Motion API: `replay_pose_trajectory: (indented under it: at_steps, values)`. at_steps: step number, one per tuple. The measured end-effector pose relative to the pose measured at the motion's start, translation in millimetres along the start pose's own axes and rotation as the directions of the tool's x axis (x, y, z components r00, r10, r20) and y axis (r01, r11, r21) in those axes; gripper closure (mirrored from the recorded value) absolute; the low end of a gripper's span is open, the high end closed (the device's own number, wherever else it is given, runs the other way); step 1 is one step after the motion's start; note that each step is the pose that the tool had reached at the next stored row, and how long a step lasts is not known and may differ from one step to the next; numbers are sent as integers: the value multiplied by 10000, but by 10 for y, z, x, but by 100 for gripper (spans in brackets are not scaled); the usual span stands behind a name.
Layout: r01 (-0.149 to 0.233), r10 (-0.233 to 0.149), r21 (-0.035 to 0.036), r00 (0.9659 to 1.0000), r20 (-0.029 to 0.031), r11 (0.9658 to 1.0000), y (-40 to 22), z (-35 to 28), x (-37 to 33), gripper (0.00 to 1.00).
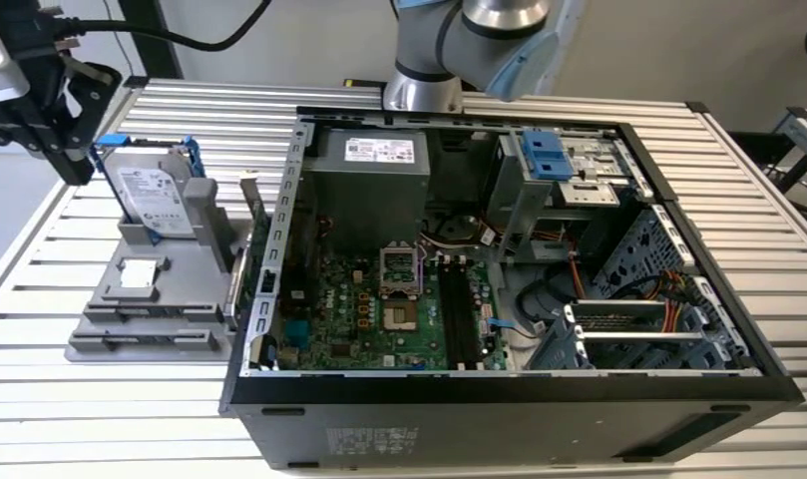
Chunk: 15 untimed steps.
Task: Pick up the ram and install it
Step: 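Reach for the ram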
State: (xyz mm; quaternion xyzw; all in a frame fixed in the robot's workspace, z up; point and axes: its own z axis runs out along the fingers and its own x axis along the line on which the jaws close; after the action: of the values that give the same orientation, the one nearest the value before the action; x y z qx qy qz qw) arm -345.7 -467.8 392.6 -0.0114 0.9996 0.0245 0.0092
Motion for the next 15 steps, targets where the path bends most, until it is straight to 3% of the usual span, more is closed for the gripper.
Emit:
replay_pose_trajectory:
  at_steps: [5, 15]
  values:
    - [-37, 37, -1, 10000, -6, 10000, -105, -4, 5, 100]
    - [-341, 341, 3, 9994, -7, 9994, -250, 1, 10, 100]
